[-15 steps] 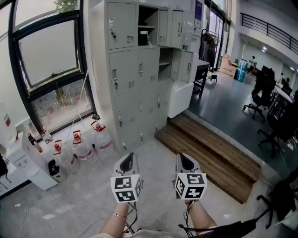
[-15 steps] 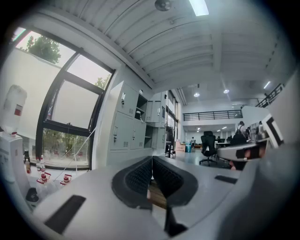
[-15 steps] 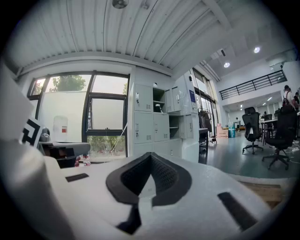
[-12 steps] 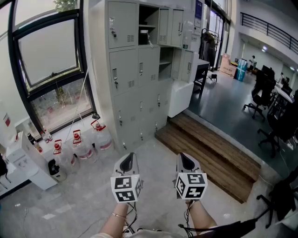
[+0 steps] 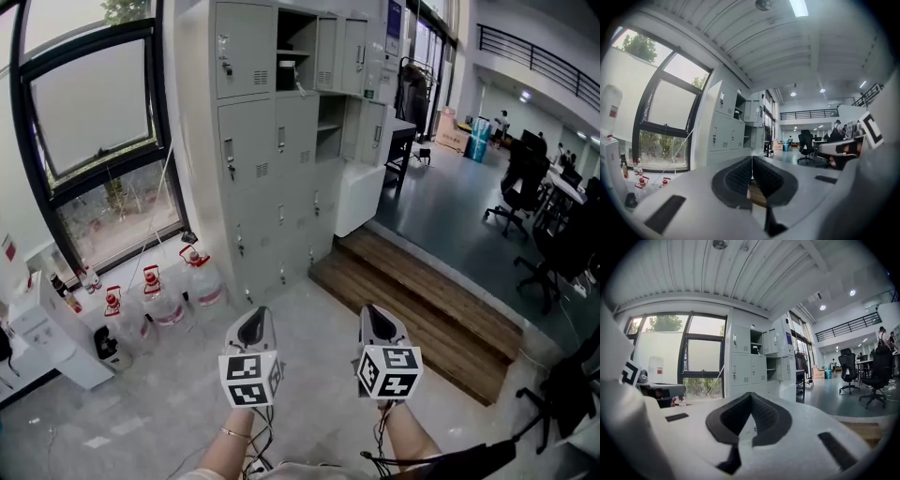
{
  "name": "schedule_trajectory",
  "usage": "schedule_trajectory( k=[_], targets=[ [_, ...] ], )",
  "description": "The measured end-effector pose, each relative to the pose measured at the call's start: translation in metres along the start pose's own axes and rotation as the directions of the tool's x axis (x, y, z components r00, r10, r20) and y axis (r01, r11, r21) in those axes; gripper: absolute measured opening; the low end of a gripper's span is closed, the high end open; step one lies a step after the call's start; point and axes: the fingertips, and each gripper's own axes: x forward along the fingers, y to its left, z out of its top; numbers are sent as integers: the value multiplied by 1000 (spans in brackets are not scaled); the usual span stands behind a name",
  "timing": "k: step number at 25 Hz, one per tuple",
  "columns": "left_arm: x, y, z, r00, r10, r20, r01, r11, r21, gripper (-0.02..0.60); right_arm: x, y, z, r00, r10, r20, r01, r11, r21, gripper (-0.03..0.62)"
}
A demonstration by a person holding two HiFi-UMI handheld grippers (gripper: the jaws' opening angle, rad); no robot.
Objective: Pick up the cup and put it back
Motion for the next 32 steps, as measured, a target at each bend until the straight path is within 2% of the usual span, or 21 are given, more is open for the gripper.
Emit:
schedule_trajectory(
  k=[7, 15, 23, 32],
  targets=[
    [16, 10, -2, 1000, -24, -9, 24, 999, 21, 11, 15, -5, -5, 1000, -23, -16, 24, 1000, 9, -8],
    [61, 19, -7, 999, -25, -26, 26, 999, 38, 11, 58, -27, -12, 999, -25, -25, 26, 999, 40, -8],
    [139, 31, 4, 1000, 12, -14, -11, 999, 30, 11, 138, -67, 1, 1000, -6, -24, 7, 999, 43, -8],
    [244, 25, 16, 998, 55, -7, -55, 998, 14, 11, 236, -122, 27, 999, 42, -29, -42, 999, 11, -8]
  ],
)
